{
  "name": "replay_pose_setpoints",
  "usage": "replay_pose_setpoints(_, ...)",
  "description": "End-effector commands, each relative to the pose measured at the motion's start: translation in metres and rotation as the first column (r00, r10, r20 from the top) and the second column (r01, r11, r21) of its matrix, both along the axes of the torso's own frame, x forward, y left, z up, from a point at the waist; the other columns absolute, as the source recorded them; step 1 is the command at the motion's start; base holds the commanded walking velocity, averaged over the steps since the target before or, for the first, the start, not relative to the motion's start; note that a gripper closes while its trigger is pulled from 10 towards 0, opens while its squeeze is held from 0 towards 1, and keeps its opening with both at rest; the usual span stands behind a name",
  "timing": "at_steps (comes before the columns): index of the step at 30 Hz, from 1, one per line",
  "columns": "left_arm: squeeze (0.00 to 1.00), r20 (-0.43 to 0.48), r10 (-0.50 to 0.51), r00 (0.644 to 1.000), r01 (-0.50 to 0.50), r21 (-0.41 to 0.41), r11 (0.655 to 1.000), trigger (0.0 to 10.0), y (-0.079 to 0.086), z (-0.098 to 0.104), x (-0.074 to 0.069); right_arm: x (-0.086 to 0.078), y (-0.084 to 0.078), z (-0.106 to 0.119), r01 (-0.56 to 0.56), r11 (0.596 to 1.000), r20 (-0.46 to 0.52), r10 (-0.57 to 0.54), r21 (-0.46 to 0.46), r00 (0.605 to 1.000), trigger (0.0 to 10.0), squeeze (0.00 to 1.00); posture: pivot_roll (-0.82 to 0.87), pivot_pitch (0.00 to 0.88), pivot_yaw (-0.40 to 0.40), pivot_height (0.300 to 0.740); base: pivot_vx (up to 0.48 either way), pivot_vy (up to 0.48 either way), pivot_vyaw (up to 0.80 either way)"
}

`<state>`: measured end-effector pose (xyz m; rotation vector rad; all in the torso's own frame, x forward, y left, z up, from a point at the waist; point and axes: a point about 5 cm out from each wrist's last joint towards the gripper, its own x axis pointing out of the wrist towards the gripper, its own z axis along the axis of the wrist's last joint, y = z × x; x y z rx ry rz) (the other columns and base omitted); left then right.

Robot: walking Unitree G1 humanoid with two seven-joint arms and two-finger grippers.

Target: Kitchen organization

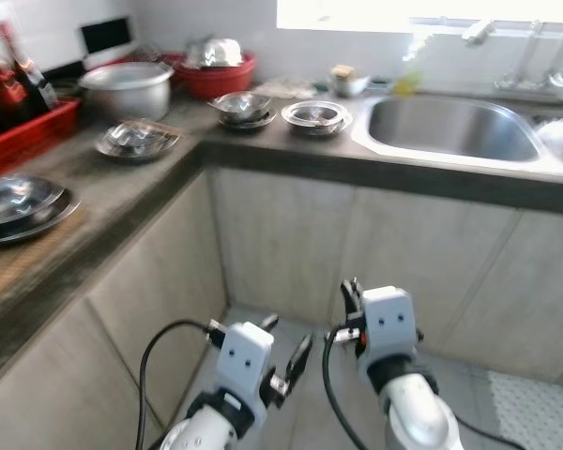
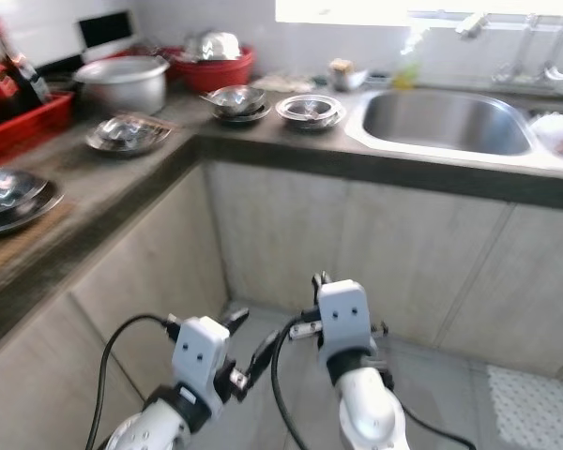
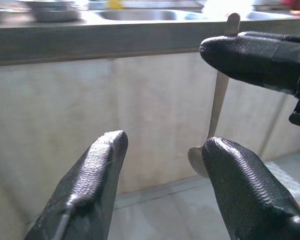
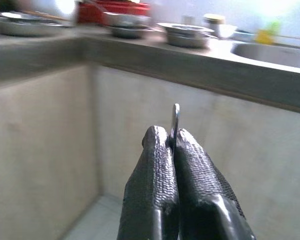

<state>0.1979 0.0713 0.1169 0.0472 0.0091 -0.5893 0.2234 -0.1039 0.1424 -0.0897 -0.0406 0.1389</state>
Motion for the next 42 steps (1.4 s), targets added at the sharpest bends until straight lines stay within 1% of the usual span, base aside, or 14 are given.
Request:
replay_pose_setpoints(1,0.00,-0.002,-0.013,1.000,0.013,0.013,1.000,10.0,-0.002,-0.001,0.001,0.000,-0.002,0.000,0.017,1.000,-0.006,-0.017,-0.011,1.000,10.0,0.00,0.15,0.040,-0.001,0.740,0.334,-0.341,-0.80)
replay_pose_setpoints(10,0.00,0.002,-0.007,1.000,0.006,0.013,1.000,10.0,-0.002,0.000,0.001,0.001,-0.002,0.000,0.014,1.000,-0.004,-0.014,-0.012,1.000,10.0,0.00,0.15,0.047,-0.005,0.740,0.332,-0.343,-0.80)
replay_pose_setpoints(15,0.00,-0.017,0.053,0.998,-0.053,-0.037,0.998,10.0,0.003,0.002,0.006,0.003,-0.004,0.003,0.016,1.000,0.006,-0.015,-0.016,1.000,10.0,0.00,0.15,0.051,-0.006,0.740,0.068,0.000,-0.80)
replay_pose_setpoints(18,0.00,0.002,0.073,0.997,-0.072,-0.045,0.996,10.0,0.005,0.008,0.009,0.006,-0.004,0.008,0.009,1.000,0.032,-0.009,-0.018,0.999,10.0,0.00,0.15,0.050,-0.007,0.740,0.000,0.000,-0.79)
replay_pose_setpoints(20,0.00,0.033,0.090,0.995,-0.088,-0.049,0.995,10.0,0.006,0.015,0.016,0.010,-0.005,0.015,0.010,1.000,0.055,-0.009,-0.021,0.998,10.0,0.00,0.15,0.049,-0.007,0.740,0.000,0.000,0.00)
replay_pose_setpoints(22,0.00,0.050,0.132,0.990,-0.129,-0.060,0.990,10.0,0.010,0.019,0.023,0.015,-0.008,0.020,0.015,1.000,0.076,-0.013,-0.025,0.997,10.0,0.00,0.15,0.045,-0.009,0.740,0.000,0.000,0.00)
replay_pose_setpoints(24,0.00,0.060,0.148,0.987,-0.144,-0.072,0.987,10.0,0.012,0.023,0.026,0.019,-0.010,0.025,0.023,0.999,0.091,-0.021,-0.024,0.996,10.0,0.00,0.15,0.045,-0.009,0.740,0.000,0.000,0.00)
replay_pose_setpoints(25,0.00,0.081,0.168,0.982,-0.163,-0.067,0.984,10.0,0.014,0.026,0.030,0.024,-0.012,0.030,0.026,0.999,0.113,-0.023,-0.028,0.993,10.0,0.00,0.15,0.043,-0.010,0.740,0.000,0.000,0.00)
replay_pose_setpoints(27,0.00,0.085,0.175,0.981,-0.169,-0.066,0.983,10.0,0.015,0.027,0.031,0.026,-0.013,0.032,0.026,0.999,0.120,-0.022,-0.030,0.993,10.0,0.00,0.15,0.043,-0.010,0.740,0.000,0.000,0.00)
replay_pose_setpoints(30,0.00,0.091,0.185,0.978,-0.177,-0.088,0.980,10.0,0.015,0.033,0.036,0.033,-0.015,0.044,0.025,0.999,0.152,-0.021,-0.027,0.988,10.0,0.00,0.15,0.037,-0.011,0.740,0.000,0.000,0.00)
replay_pose_setpoints(31,0.00,0.094,0.197,0.976,-0.187,-0.100,0.977,10.0,0.015,0.035,0.038,0.034,-0.014,0.045,0.017,0.999,0.158,-0.013,-0.029,0.987,10.0,0.00,0.15,0.030,-0.015,0.740,0.000,0.000,0.00)
replay_pose_setpoints(39,0.00,0.102,0.211,0.972,-0.201,-0.096,0.975,10.0,0.016,0.036,0.042,0.033,-0.013,0.039,0.013,0.999,0.144,-0.008,-0.033,0.990,10.0,0.00,0.14,0.009,-0.010,0.740,0.000,0.000,0.00)
replay_pose_setpoints(41,0.00,0.114,0.208,0.971,-0.198,-0.098,0.975,10.0,0.016,0.038,0.044,0.034,-0.014,0.042,0.022,0.999,0.159,-0.017,-0.031,0.987,10.0,0.00,0.14,0.000,-0.005,0.740,0.000,0.000,0.00)
replay_pose_setpoints(42,0.00,0.137,0.204,0.969,-0.193,-0.089,0.977,10.0,0.016,0.042,0.046,0.036,-0.015,0.048,0.030,0.999,0.185,-0.023,-0.038,0.983,10.0,0.00,0.14,0.000,-0.005,0.740,0.000,0.000,0.00)
